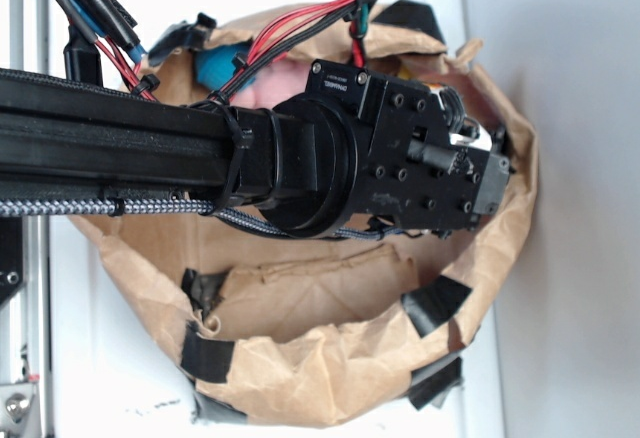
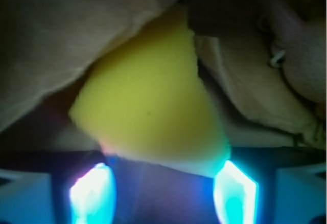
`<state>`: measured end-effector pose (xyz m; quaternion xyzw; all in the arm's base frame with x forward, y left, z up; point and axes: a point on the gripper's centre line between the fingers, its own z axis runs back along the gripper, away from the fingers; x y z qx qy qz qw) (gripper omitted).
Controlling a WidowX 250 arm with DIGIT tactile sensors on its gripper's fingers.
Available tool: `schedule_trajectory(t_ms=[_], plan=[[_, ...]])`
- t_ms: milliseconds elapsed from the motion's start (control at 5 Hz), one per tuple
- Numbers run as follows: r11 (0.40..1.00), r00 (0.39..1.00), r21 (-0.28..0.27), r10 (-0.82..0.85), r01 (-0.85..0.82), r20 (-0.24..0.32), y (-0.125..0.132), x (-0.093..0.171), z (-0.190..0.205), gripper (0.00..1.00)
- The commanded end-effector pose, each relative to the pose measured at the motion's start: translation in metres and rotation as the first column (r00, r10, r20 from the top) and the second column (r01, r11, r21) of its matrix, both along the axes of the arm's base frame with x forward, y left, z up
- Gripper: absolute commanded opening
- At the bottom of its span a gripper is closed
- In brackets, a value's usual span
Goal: Grab the green sponge.
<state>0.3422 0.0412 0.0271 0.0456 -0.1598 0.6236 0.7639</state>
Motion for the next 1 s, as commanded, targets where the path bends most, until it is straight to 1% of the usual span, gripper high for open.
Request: schedule_trajectory(t_ms=[0,200,400,800], plan=[[1.0,0.997,0.0,-0.022,0.022,0.08,0.001,0.003,0.017,0.0],[0.997,0.995,-0.038,-0.065,0.068,0.079,-0.003,-0.011,0.029,0.0],[0.988,0.987,-0.077,-0.129,0.136,0.092,-0.008,-0.027,0.043,0.0],[0.961,0.971,-0.16,-0.21,0.227,0.118,-0.01,-0.048,0.063,0.0]])
